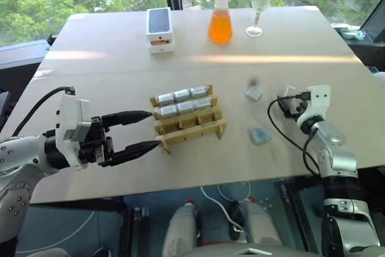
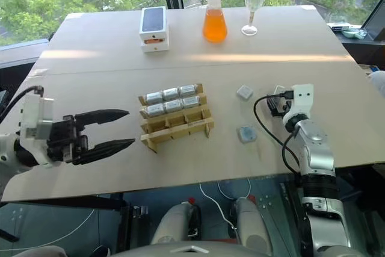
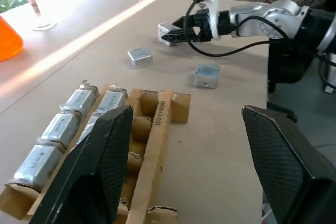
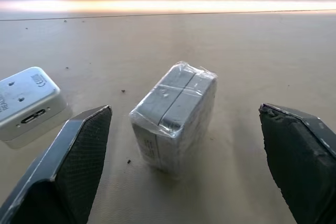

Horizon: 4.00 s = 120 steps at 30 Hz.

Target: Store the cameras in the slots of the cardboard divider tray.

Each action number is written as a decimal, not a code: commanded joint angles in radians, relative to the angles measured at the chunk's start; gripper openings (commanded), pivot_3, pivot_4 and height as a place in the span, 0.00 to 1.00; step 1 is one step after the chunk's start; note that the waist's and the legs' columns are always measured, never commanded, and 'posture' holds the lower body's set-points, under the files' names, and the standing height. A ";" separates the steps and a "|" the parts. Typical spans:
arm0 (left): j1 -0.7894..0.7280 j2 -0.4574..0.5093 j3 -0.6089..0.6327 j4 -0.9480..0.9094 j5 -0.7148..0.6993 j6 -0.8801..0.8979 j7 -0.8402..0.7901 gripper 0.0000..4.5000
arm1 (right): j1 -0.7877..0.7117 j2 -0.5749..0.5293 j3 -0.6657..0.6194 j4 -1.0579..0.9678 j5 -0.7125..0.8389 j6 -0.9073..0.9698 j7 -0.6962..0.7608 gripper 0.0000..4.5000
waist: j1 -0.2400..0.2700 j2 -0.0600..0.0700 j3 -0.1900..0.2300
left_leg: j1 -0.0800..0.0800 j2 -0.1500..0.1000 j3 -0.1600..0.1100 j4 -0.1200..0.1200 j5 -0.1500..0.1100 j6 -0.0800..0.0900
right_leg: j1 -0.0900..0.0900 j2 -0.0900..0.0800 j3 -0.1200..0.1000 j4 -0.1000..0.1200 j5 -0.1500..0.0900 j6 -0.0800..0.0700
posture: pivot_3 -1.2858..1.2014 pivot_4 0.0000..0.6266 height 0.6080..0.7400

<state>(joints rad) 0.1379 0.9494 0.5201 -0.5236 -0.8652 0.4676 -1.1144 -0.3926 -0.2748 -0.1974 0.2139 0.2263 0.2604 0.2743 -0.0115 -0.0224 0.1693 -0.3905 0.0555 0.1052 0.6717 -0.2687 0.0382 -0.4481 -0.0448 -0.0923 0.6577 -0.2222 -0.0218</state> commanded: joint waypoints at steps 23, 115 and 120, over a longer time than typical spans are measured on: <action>0.138 -0.131 0.092 0.080 0.027 -0.052 -0.051 0.75 | -0.234 -0.041 0.279 0.008 0.079 -0.235 0.674 0.17 | -0.011 0.001 0.001 | 0.006 0.002 0.004 -0.001 -0.002 0.003 | 0.000 0.002 0.005 0.003 0.000 0.000 | 0.52 0.24 1.00; -0.045 -0.134 -0.167 0.172 0.081 -0.076 -0.021 0.75 | 0.630 0.136 0.194 -0.922 -0.130 0.245 0.155 0.98 | -0.002 0.001 0.002 | 0.003 0.002 -0.002 -0.002 -0.002 0.002 | 0.000 0.000 -0.002 0.002 -0.001 0.001 | 0.52 0.24 1.00; -0.078 -0.124 -0.172 0.200 0.097 -0.076 -0.049 0.75 | 0.619 0.156 0.244 -0.875 -0.150 0.272 0.077 0.98 | -0.001 0.001 0.002 | 0.002 0.001 -0.002 -0.002 -0.001 0.002 | 0.000 0.000 -0.001 0.001 -0.001 0.000 | 0.52 0.24 1.00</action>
<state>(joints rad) 0.0717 0.8122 0.3413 -0.3179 -0.7678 0.3974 -1.1475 0.2337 -0.1208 0.0336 -0.6484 0.0793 0.5316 0.3754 -0.0124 -0.0217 0.1710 -0.3890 0.0570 0.1033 0.6700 -0.2701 0.0398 -0.4484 -0.0449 -0.0937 0.6579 -0.2237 -0.0213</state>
